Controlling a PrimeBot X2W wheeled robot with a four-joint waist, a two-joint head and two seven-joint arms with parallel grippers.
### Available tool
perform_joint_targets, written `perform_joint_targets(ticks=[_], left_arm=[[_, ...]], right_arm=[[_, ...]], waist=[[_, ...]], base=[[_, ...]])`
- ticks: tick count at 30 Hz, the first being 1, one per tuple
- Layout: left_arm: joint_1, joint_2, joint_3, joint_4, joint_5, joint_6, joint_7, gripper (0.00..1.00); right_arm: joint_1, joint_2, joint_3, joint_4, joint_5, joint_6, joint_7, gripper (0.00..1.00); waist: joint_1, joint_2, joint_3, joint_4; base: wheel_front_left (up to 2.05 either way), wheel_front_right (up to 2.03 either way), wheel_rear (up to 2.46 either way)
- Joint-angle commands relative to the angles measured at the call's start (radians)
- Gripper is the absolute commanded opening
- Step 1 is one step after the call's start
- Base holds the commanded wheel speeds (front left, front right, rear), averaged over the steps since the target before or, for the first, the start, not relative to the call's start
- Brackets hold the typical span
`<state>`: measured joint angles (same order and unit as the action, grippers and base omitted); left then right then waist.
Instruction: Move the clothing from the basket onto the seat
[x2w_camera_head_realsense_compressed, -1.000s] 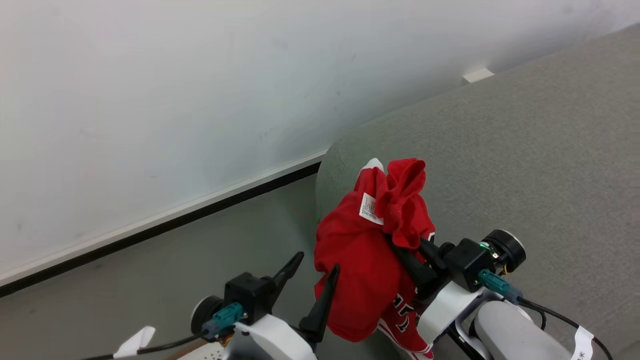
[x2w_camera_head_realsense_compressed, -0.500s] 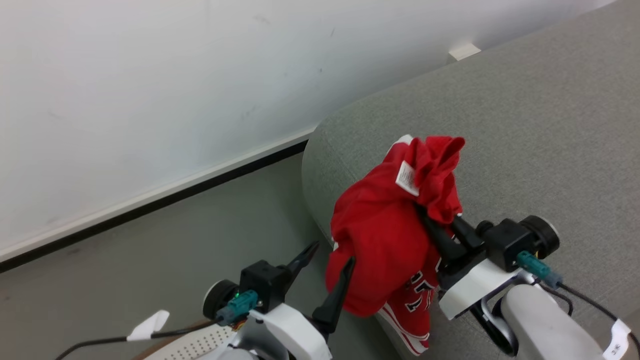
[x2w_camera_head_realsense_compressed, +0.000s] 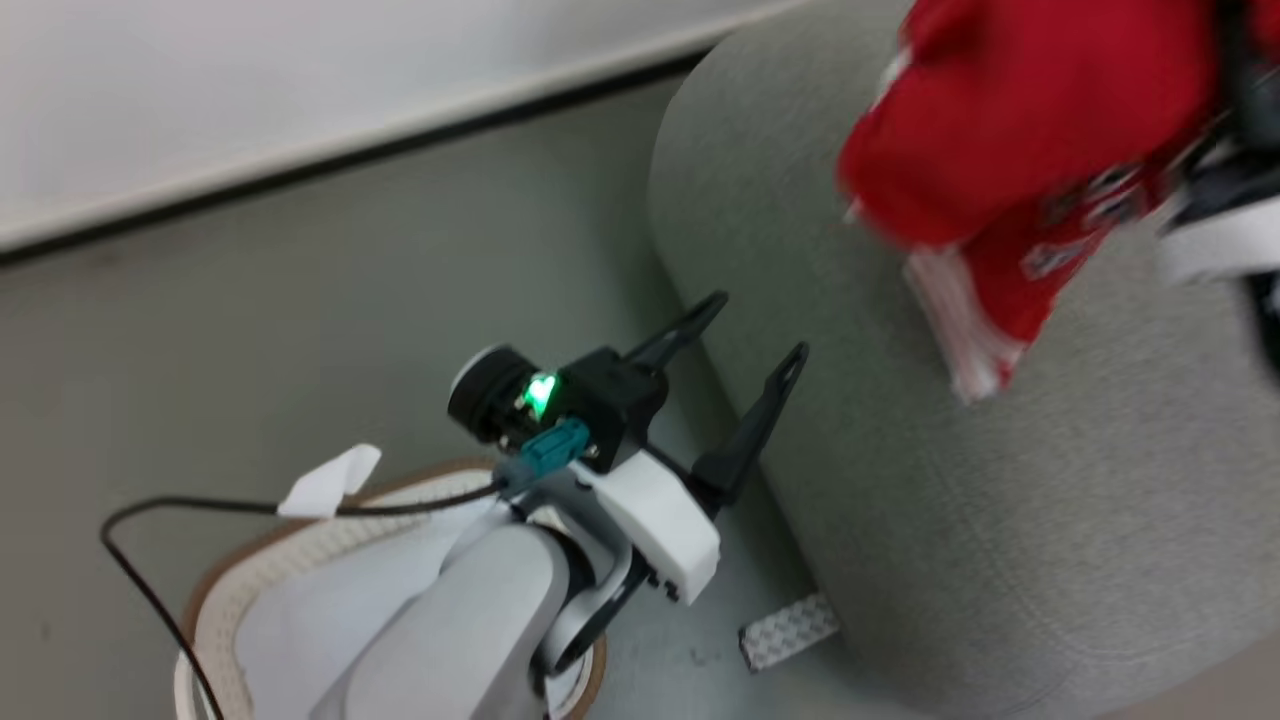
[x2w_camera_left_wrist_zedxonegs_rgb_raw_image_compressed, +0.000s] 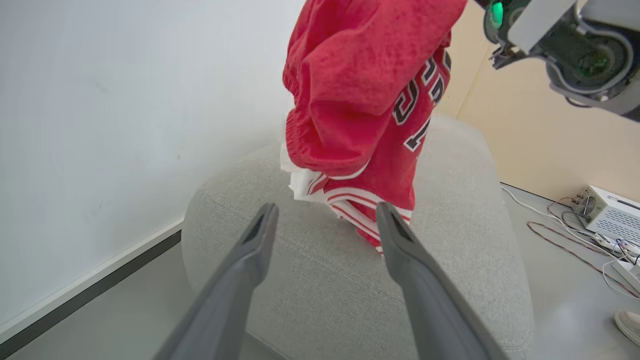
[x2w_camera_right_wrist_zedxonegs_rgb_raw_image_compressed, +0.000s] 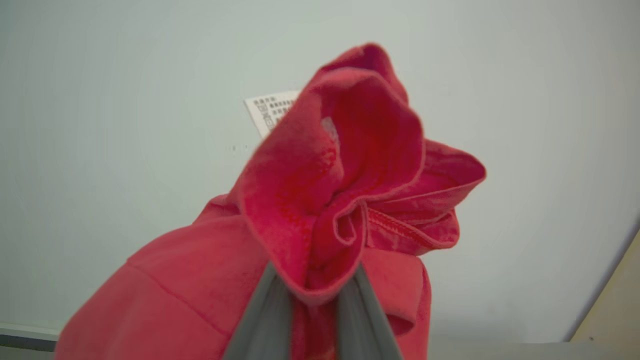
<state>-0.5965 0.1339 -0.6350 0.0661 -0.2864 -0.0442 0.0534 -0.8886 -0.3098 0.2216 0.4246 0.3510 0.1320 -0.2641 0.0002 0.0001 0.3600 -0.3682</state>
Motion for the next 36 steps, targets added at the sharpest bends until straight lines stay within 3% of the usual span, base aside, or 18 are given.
perform_joint_targets(ticks=[1,7,12,25,26,27,28,29,36], left_arm=[[-0.028,-0.001,-0.001,0.007,0.013,-0.006,0.002,1.00],[-0.103,-0.011,-0.006,0.022,0.020,-0.021,-0.014,1.00],[-0.131,-0.017,-0.010,0.034,0.023,-0.026,-0.028,1.00],[-0.128,-0.031,-0.018,0.074,-0.005,-0.011,-0.064,1.00],[-0.125,-0.028,-0.016,0.075,-0.005,-0.009,-0.065,1.00],[-0.123,-0.023,-0.016,0.077,-0.004,-0.008,-0.070,1.00],[-0.122,-0.017,-0.015,0.079,-0.001,-0.007,-0.073,1.00],[-0.119,-0.012,-0.015,0.082,0.001,-0.006,-0.075,1.00],[-0.083,0.017,0.009,0.105,-0.019,0.010,-0.107,1.00]], right_arm=[[-0.058,-0.036,-0.032,0.015,-0.007,-0.003,0.000,0.00],[-0.251,-0.185,-0.153,0.098,-0.005,-0.003,0.035,0.00],[-0.313,-0.237,-0.220,0.204,-0.028,-0.003,0.059,0.00],[-0.203,-0.160,-0.386,0.606,-0.122,-0.003,0.006,0.00],[-0.195,-0.149,-0.394,0.620,-0.130,-0.003,0.006,0.24],[-0.190,-0.140,-0.402,0.627,-0.136,-0.003,0.002,0.69],[-0.187,-0.136,-0.414,0.629,-0.139,-0.003,0.000,0.90],[-0.182,-0.133,-0.422,0.625,-0.147,-0.003,-0.002,1.00],[-0.058,-0.077,-0.459,0.472,-0.193,-0.003,-0.001,1.00]], waist=[[-0.0002,-0.0001,0.119,0.064],[-0.0002,-0.0001,0.210,0.102],[-0.0002,-0.0001,0.251,0.123],[-0.0002,-0.0001,0.288,0.183],[-0.0002,-0.0001,0.285,0.182],[-0.0002,-0.0001,0.280,0.181],[-0.0002,-0.0001,0.275,0.180],[-0.0002,-0.0001,0.268,0.177],[-0.0002,-0.0001,0.187,0.153]], base=[[0.00,0.00,0.00],[0.00,0.00,0.00],[0.00,0.00,0.00],[0.00,0.00,0.00],[0.00,0.00,0.00],[0.00,0.00,0.00],[0.00,0.00,0.00],[0.00,0.00,0.00],[0.00,0.00,0.00]])
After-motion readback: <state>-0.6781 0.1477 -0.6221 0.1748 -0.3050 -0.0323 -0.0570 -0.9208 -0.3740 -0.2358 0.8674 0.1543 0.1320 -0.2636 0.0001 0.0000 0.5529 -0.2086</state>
